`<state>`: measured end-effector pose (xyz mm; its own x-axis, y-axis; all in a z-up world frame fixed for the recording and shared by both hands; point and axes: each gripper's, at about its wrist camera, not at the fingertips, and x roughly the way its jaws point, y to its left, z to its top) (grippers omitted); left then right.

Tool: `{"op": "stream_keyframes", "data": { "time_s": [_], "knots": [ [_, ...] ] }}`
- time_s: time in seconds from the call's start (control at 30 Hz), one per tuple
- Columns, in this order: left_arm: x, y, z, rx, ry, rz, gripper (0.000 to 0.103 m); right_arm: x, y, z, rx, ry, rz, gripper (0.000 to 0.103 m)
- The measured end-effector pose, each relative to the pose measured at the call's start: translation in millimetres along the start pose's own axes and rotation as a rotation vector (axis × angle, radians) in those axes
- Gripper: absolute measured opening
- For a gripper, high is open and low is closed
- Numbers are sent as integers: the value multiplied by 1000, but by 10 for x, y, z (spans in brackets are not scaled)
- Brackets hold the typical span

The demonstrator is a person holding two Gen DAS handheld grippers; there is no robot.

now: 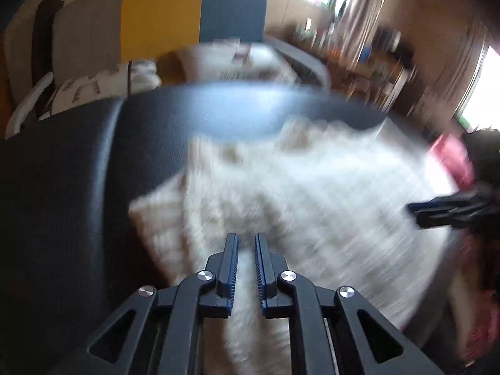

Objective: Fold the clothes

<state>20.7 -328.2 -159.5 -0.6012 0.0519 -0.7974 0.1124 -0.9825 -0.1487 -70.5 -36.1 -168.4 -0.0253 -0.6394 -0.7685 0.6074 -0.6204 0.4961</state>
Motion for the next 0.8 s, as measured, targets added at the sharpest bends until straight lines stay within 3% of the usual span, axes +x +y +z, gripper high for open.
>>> {"op": "stream_keyframes", "data": {
  "time_s": [0.1,0.23,0.37,0.5,0.63,0.8],
  "knots": [
    [-70,-68,25,-4,-10,8,10,15,-135,-103,17,-33,102,40],
    [-249,-493,150,113,-37,-119,12,-429,-384,-258,-13,-79,175,40],
    [-70,-1102,280,237,6,-217,13,-1130,-897,-537,-3,-133,160,53],
    [140,-1692,415,349,46,-305,13,-1495,-1525,-701,90,-170,159,55],
    [386,-2153,576,391,87,-363,13,-1461,-1890,-672,109,-136,241,55],
    [641,-2327,703,396,136,-363,13,-1044,-1992,-445,42,-15,368,55]
  ]
}}
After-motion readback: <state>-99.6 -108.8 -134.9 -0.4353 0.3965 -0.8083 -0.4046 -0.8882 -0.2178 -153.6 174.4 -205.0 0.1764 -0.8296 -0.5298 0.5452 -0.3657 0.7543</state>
